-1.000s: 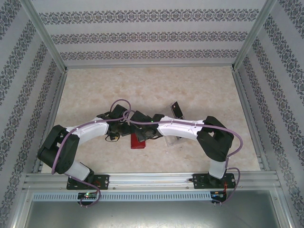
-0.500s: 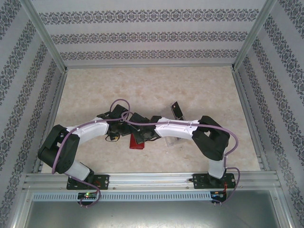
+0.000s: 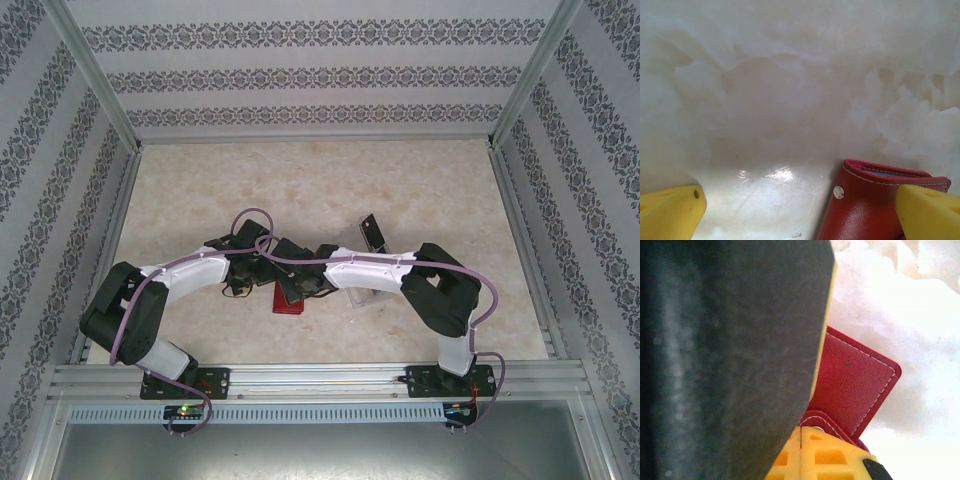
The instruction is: Put the credit cards into the card holder
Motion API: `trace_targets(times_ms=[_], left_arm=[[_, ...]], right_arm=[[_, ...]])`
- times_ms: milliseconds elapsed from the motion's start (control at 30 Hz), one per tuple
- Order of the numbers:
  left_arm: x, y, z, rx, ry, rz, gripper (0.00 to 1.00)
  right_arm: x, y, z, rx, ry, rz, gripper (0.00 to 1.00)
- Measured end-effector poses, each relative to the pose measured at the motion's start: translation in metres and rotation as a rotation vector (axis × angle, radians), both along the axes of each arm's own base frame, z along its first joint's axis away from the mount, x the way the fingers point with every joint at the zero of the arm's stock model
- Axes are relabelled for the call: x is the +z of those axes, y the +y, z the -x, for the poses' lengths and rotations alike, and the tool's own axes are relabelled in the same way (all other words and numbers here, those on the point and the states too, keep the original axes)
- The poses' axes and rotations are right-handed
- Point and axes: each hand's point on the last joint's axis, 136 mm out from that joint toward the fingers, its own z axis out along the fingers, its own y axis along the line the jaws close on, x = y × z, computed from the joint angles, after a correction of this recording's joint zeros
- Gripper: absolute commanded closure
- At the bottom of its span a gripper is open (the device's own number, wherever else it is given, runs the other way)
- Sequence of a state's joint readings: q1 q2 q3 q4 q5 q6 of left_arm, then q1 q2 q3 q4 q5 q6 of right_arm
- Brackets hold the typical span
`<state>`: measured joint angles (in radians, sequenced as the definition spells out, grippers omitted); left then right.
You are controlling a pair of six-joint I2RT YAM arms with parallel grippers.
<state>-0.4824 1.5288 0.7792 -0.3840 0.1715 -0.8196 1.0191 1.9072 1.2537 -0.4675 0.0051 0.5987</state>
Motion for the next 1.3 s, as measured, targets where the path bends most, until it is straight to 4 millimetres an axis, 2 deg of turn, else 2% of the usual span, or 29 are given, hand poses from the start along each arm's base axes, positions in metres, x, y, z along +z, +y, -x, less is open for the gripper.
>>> trace_targets(times_ms=[933, 1300], left_arm=[[0.0, 0.002, -0.003, 0.073, 0.006, 0.028, 0.0], [0.004, 0.005, -0.006, 0.095, -0.002, 0.042, 0.0]], right_arm=[[-0.017, 0.005, -0.004, -0.031, 0.079, -0.019, 1.0], [-0.016, 0.008, -0.005, -0.053, 0.074, -0.075, 1.0]])
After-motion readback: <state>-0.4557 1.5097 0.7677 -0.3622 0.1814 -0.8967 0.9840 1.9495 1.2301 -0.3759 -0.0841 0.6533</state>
